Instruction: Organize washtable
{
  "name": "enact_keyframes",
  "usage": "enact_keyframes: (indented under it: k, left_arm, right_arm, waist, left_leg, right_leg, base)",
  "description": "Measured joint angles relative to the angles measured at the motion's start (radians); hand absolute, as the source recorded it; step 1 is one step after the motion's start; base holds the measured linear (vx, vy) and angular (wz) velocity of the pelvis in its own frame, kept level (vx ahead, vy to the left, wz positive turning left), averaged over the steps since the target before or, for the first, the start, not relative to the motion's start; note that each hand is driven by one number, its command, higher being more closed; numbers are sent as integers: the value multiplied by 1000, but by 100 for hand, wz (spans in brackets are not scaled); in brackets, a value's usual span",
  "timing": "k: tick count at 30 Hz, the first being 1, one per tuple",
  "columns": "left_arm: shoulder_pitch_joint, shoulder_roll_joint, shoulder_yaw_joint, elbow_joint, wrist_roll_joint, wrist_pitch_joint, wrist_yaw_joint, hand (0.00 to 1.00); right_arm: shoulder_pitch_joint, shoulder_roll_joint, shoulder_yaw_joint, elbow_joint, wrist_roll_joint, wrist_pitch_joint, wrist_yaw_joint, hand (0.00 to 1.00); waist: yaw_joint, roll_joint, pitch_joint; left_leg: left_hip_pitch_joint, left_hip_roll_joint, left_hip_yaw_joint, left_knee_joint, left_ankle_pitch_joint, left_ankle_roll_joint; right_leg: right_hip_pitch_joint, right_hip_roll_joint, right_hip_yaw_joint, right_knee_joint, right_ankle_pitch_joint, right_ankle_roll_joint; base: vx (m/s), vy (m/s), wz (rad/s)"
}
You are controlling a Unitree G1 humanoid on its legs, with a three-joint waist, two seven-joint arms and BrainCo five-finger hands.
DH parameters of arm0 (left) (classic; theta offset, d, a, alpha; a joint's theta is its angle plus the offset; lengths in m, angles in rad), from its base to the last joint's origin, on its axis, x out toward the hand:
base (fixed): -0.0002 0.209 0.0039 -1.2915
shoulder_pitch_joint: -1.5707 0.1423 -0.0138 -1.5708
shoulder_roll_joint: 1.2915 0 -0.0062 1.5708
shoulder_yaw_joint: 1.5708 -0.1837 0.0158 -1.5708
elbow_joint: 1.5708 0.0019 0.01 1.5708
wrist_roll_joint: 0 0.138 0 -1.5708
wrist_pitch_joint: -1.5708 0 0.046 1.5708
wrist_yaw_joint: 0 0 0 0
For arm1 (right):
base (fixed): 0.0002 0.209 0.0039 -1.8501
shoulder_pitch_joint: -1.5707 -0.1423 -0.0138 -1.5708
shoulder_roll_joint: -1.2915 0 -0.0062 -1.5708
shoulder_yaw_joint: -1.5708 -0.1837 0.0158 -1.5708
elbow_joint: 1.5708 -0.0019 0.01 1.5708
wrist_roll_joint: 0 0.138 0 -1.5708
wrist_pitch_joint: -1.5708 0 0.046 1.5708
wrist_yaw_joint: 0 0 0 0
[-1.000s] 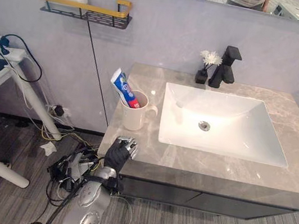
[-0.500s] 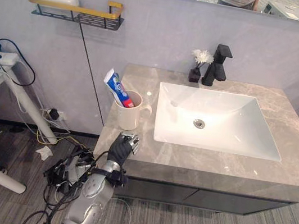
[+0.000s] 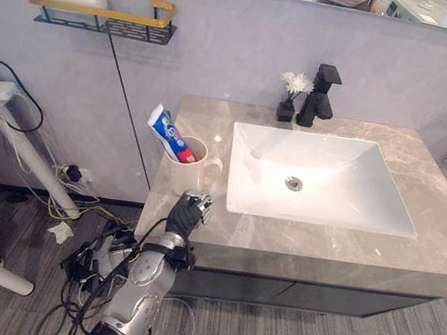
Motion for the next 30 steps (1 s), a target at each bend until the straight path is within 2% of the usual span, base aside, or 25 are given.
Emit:
enact_keyframes:
  k: [6,11,30]
  left_arm:
    - [-4,-8,38,2,2,-1,18,100]
    - [-13,-7,78,2,21,-3,37,100]
    - [-71,-6,75,36,58,0,44,100]
  right_arm:
    - [0,0,-7,0,0,0,0,0]
    - [-7,-1,-11,0,0,1,1,0]
    - [-8,4,-48,0,-1,2,11,0]
  waist:
    - [-4,3,2]
    - [-20,8,5]
    - [-24,11,12]
  left_leg:
    - [0,1,5,-2,0,0]
    - [1,1,12,-8,0,0]
    - [8,3,33,-17,-2,2]
  right_leg:
    - [-5,1,5,0,0,0]
    - [-10,3,11,0,0,0]
    - [-20,8,31,0,0,0]
  base:
    - [3,0,-1]
    - [9,2,-3]
    - [3,1,-2]
